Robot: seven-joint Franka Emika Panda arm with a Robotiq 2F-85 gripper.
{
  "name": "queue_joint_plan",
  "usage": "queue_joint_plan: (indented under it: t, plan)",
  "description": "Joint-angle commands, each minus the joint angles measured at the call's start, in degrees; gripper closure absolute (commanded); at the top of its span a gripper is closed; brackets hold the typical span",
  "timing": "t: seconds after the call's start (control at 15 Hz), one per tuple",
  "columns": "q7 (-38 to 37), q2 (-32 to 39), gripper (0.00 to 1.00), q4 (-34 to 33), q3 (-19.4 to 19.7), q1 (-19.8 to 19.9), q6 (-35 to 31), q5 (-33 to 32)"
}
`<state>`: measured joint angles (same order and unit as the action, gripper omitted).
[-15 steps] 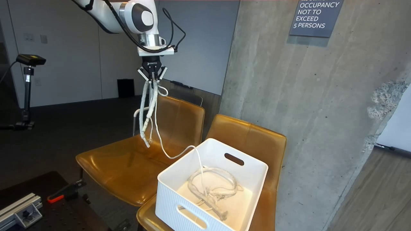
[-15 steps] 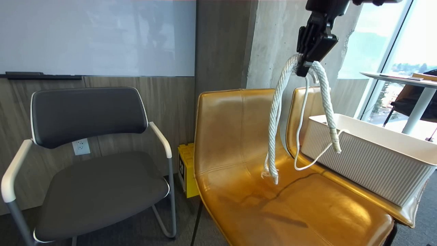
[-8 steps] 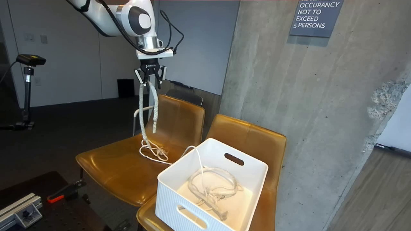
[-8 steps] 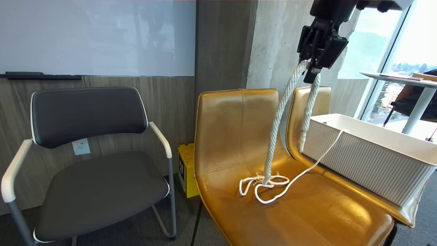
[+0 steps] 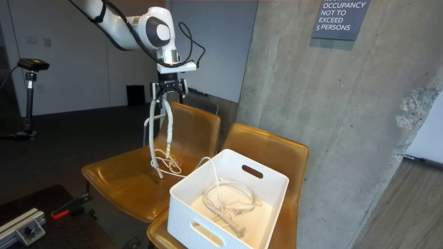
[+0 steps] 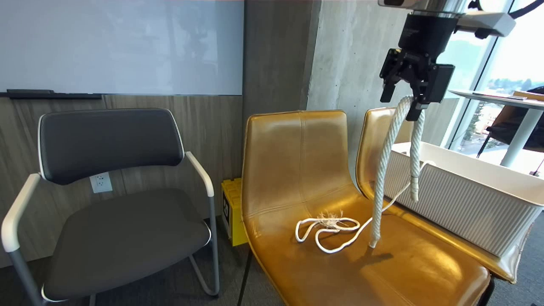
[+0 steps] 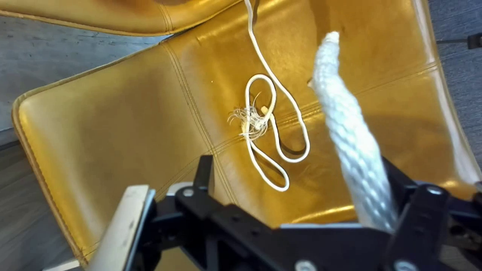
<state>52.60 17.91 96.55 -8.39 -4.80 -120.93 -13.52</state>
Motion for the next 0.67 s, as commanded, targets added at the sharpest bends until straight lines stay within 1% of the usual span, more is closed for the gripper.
queue_joint_plan:
  t: [0.0, 0.07, 0.33, 0.47, 0.6]
  plan:
    - [3.4, 0.1, 0.0, 1.5, -0.6, 0.2, -0.4, 1.2]
    - [4.1, 0.8, 0.0, 1.5, -1.0, 0.1, 0.0, 2.2]
    - [5.7, 3.2, 0.0, 1.7, -1.6, -0.7, 1.2, 1.7]
    - [7.0, 4.1, 0.0, 0.5, -1.9, 0.2, 1.4, 4.0]
    - [9.6, 5.3, 0.0, -1.4, -2.1, 0.2, 4.8, 4.7]
